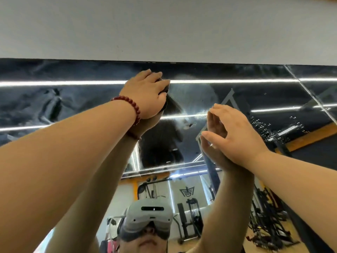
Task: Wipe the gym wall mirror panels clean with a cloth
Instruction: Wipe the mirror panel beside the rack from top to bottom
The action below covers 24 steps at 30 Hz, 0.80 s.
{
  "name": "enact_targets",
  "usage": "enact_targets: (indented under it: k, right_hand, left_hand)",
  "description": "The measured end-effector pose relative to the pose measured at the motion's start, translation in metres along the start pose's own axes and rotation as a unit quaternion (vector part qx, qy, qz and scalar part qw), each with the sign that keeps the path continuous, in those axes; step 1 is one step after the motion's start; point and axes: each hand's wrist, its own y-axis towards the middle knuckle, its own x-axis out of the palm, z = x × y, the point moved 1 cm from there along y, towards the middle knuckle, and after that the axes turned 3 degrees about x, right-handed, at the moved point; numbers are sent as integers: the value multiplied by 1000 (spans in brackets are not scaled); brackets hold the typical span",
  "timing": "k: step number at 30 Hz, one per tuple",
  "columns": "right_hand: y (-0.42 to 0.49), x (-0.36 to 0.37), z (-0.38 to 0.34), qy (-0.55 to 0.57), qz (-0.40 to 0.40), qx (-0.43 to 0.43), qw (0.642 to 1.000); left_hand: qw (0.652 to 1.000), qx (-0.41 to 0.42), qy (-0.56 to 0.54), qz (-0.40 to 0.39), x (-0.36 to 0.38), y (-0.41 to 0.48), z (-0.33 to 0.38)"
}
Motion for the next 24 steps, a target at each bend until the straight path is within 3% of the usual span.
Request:
enact_targets:
  k: [2,5,7,9,14,16,20,22,24]
  right_hand:
    - [0,1,2,5,1,4,1000]
    - [2,2,4,25,14,7,1000]
    - [3,0,7,38,21,7,999]
    - [4,0,9,45,19,1,999]
    - [8,-1,21,78,-9,-22,997]
    - [13,-8,31,87,-30,-43,995]
    - [34,-23,56,58,-58,-91,992]
    - [43,-25,68,32,-67,-108,991]
    - [46,-23,76,15,-68,-133,989]
  left_hand:
    - [1000,20,3,-9,-2,-3,11]
    - [991,133,26,-17,4,-27,43]
    - [986,164,24,-34,5,-35,49]
    - [991,131,13,-27,-1,-19,34]
    - [998,-57,-11,3,-17,31,0]
    - [999,-49,1,2,-17,37,16]
    - [996,84,11,-18,-8,34,39]
    - [997,80,-12,-20,-12,43,30]
    - [1000,21,-16,-9,-15,59,27]
